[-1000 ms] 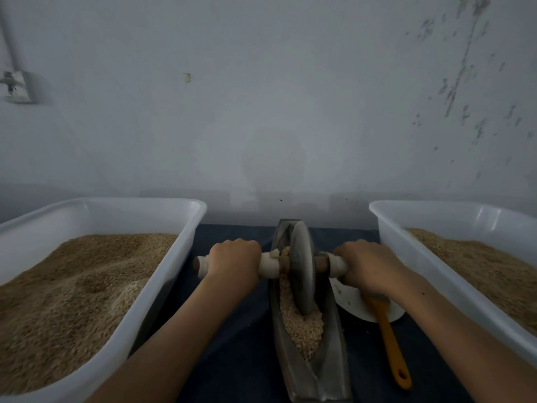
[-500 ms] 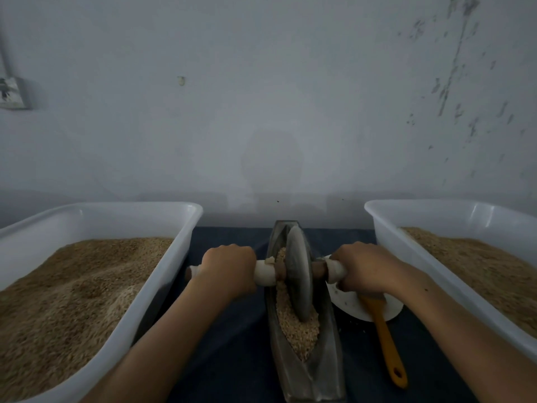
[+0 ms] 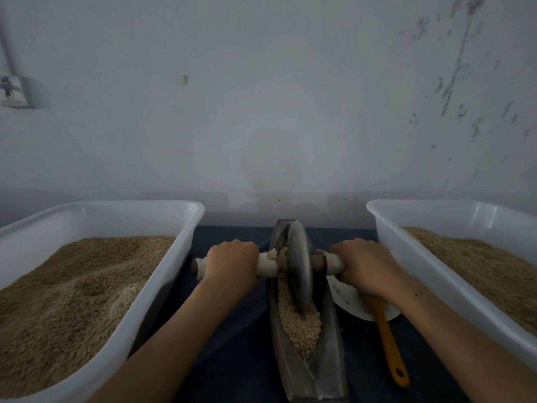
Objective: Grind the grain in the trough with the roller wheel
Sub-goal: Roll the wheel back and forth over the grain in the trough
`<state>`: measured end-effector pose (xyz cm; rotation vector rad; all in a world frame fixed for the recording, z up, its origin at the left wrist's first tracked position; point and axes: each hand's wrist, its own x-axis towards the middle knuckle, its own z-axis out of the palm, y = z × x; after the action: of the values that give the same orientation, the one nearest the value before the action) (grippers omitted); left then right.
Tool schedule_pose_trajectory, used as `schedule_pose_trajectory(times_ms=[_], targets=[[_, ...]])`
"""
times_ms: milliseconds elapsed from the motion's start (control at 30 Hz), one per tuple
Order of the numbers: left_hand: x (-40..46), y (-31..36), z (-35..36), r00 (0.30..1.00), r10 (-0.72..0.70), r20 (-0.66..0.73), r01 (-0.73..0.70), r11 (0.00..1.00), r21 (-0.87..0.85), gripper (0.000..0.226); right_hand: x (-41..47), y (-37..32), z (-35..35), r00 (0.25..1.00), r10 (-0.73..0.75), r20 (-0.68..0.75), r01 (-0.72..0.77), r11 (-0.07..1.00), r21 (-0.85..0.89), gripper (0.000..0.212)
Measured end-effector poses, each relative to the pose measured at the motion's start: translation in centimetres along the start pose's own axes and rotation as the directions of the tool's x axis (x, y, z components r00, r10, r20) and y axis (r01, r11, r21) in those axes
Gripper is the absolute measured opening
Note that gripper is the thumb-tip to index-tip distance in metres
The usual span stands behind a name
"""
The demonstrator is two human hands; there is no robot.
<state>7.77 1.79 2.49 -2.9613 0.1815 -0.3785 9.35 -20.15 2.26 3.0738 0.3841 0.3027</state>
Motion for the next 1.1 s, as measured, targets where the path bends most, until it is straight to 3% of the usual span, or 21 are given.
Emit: schedule_pose_trajectory(times_ms=[133, 233, 333, 533, 633, 733, 900, 1000, 1100], targets=[[0.1, -0.2, -0.1, 0.998, 0.040, 0.042, -0.041, 0.999, 0.026, 0.026, -0.1, 0.2, -0.8, 0.977, -0.001, 0.212, 0.000, 1.000, 0.006, 0.011], [0.2, -0.4, -0.4, 0.992, 0.063, 0.110, -0.063, 0.998, -0.004, 0.031, 0.0, 0.2, -1.3, 0.963, 0.004, 0.271, -0.005, 1.000, 0.003, 0.016], [0.2, -0.6, -0.4, 0.988, 0.056, 0.145, -0.052, 0.998, -0.027, 0.032, 0.2, 0.0, -1.1, 0.972, 0.008, 0.236, -0.004, 1.000, -0.016, 0.014], [0.4, -0.2, 0.1, 1.000, 0.025, -0.018, -0.025, 1.000, 0.002, 0.020, -0.1, -0.2, -0.2, 0.999, 0.029, 0.019, -0.029, 1.000, 0.001, 0.005], [0.5, -0.4, 0.2, 1.000, 0.023, -0.011, -0.023, 1.000, -0.014, 0.021, -0.2, -0.3, -0.1, 0.998, 0.019, -0.054, -0.020, 1.000, -0.023, 0.010], [0.4, -0.6, 0.2, 0.998, 0.051, 0.030, -0.050, 0.999, -0.016, 0.025, -0.3, -0.2, -0.6, 0.999, 0.001, 0.053, 0.001, 1.000, -0.024, 0.002], [0.6, -0.8, -0.2, 0.987, 0.100, 0.124, -0.100, 0.995, -0.004, 0.031, -0.5, 0.0, -1.8, 0.953, 0.005, 0.303, -0.014, 1.000, 0.028, 0.021], [0.5, -1.0, -0.4, 0.977, 0.090, 0.196, -0.086, 0.996, -0.028, 0.037, -0.4, -0.1, -2.1, 0.942, 0.004, 0.335, -0.010, 1.000, 0.015, 0.024], [0.5, -0.8, -0.2, 0.986, 0.060, 0.157, -0.056, 0.998, -0.029, 0.030, -0.3, -0.2, -1.8, 0.957, 0.025, 0.290, -0.026, 1.000, -0.003, 0.024]])
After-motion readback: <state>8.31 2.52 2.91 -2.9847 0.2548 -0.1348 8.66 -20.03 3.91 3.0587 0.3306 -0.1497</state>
